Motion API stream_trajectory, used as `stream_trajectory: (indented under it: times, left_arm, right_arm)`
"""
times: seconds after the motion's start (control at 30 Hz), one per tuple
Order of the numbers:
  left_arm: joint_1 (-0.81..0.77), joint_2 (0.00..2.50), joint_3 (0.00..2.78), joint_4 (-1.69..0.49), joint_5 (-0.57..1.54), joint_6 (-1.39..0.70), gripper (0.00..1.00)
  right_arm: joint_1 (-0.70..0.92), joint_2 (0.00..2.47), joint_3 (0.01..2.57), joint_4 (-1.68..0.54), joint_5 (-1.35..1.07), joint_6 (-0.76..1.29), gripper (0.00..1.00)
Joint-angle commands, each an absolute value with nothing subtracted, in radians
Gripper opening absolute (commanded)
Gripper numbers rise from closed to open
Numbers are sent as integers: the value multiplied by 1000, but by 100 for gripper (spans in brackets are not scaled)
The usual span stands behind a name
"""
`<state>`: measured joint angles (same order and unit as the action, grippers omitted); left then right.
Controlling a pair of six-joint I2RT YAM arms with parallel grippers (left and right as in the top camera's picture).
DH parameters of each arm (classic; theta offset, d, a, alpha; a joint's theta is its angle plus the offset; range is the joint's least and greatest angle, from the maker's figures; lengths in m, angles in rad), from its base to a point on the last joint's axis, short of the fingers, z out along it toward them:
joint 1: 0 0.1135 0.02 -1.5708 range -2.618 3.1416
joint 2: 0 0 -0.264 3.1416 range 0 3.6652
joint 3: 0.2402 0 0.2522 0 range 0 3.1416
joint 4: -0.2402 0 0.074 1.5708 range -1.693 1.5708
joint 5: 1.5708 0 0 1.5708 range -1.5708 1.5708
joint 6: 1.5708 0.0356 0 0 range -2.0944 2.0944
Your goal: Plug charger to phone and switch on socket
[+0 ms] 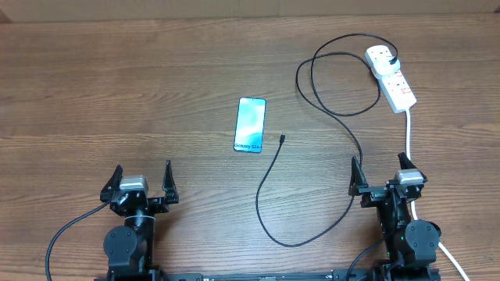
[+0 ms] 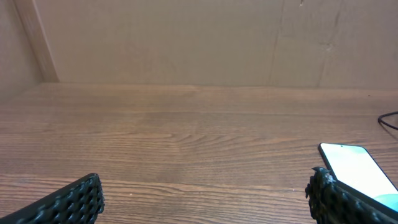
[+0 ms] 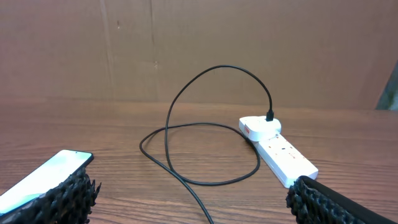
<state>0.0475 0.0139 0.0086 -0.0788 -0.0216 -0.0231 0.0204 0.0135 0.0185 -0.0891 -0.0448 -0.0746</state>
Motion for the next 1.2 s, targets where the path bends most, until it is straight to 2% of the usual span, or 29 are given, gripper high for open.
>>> stream_trajectory:
  times: [0.0, 0.1, 0.2, 0.3, 0.43, 0.57, 0.67, 0.8, 0.9, 0.93, 1.0, 1.1, 1.17]
  left_arm:
    - [46, 4, 5, -77, -10, -33, 99]
    - [45, 4, 5, -28, 13, -55, 100]
    - [43, 4, 5, -21, 318, -313, 99]
    - [43, 4, 5, 2, 526, -470, 100]
    - [45, 4, 5, 161, 679, -487, 100]
    - [45, 4, 32, 345, 606, -487, 100]
    - [46, 9, 124, 344, 474, -465, 100]
    - [46, 78, 314, 334, 402, -306, 100]
    - [46, 208, 541, 176, 345, -268, 100]
    - [45, 328, 723, -19, 336, -269, 100]
    - [45, 480, 931, -255, 366, -264, 100]
    - [45, 716, 1231, -570, 519, -188, 100]
    - [45, 843, 1381, -697, 636, -172, 100]
  right_arm:
    - [22, 3, 8, -81, -46, -76, 100]
    - [22, 3, 8, -81, -46, -76, 100]
    - [22, 3, 8, -81, -46, -76, 100]
    - [22, 3, 8, -81, -46, -76, 100]
    - [22, 3, 8, -81, -46, -76, 100]
    - [22, 3, 8, -81, -46, -76, 100]
    - [22, 3, 8, -81, -46, -76, 100]
    - [22, 3, 8, -81, -46, -76, 100]
    - [22, 3, 8, -81, -46, -76, 100]
    - [22, 3, 8, -81, -46, -76, 100]
    - [22, 3, 8, -81, -46, -76, 100]
    - [22, 3, 8, -81, -46, -76, 100]
    - [22, 3, 8, -81, -46, -76, 100]
